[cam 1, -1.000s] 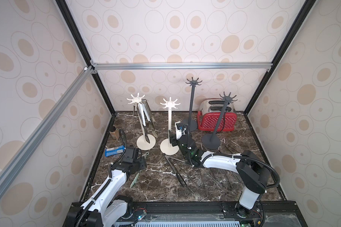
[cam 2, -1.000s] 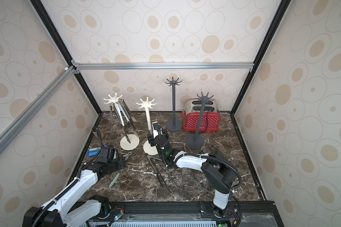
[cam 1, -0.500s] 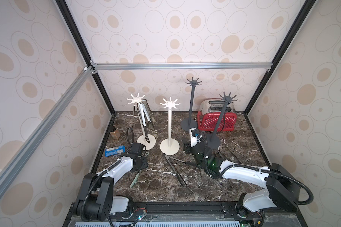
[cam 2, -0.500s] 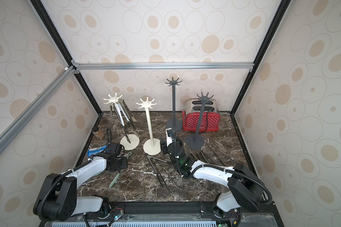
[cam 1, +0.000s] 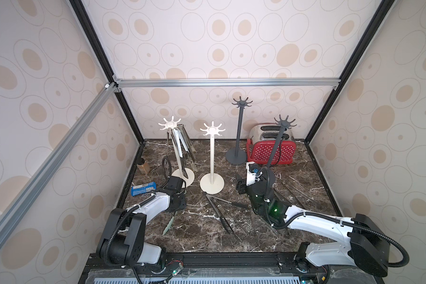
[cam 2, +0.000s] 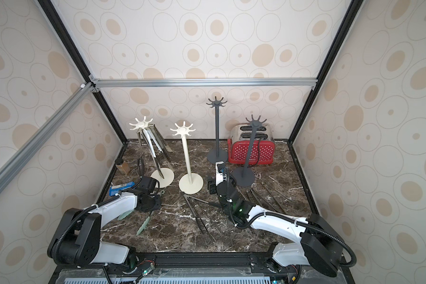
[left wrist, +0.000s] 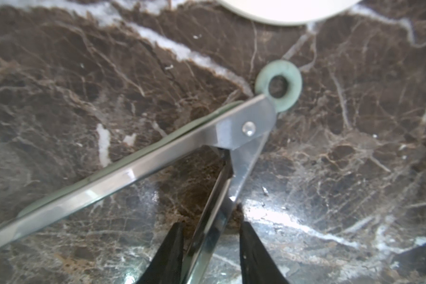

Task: Hang food tongs on kitchen utensil racks
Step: Pick up the food tongs from the center of the board.

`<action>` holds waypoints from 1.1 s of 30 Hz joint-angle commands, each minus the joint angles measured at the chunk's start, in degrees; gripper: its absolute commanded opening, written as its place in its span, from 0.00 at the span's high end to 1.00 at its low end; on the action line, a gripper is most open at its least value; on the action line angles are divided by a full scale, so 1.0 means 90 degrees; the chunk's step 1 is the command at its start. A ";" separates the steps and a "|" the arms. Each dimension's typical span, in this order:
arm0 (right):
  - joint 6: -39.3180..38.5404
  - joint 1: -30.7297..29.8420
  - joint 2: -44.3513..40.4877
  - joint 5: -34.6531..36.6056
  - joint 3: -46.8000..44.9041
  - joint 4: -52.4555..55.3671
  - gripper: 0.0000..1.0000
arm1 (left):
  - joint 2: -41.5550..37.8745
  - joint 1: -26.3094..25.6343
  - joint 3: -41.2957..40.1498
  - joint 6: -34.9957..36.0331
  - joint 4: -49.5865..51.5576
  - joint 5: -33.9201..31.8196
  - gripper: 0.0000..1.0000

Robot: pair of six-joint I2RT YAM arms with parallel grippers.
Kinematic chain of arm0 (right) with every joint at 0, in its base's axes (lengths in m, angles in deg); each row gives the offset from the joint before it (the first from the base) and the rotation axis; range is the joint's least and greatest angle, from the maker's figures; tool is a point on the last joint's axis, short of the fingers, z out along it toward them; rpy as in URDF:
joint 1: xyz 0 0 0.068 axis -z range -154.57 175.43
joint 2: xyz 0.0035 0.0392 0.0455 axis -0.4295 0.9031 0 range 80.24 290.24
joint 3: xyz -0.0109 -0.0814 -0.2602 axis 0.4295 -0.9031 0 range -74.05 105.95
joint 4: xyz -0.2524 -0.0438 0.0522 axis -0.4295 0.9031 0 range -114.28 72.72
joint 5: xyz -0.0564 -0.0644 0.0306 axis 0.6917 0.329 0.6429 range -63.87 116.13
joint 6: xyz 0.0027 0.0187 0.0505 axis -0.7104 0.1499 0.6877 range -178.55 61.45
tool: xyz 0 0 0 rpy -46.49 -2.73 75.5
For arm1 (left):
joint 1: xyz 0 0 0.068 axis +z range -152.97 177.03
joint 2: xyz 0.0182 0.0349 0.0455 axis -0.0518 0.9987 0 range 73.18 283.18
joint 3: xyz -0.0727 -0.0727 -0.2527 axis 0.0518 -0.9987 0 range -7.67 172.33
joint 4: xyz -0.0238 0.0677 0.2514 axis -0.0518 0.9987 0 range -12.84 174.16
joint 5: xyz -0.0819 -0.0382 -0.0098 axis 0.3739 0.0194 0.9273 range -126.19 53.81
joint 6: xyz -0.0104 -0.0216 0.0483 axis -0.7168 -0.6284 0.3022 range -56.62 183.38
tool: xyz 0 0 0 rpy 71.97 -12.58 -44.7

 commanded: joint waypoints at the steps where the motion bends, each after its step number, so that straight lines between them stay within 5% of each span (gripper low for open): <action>1: 0.0050 -0.0013 -0.0210 0.0130 -0.0125 0.0075 0.33 | -0.0028 -0.0136 -0.0027 -0.0138 0.0205 0.0019 0.64; 33: 0.0278 -0.0020 -0.0761 0.0330 -0.0159 0.0525 0.34 | -0.1602 -0.0414 -0.0648 0.0188 -0.0092 0.0709 0.89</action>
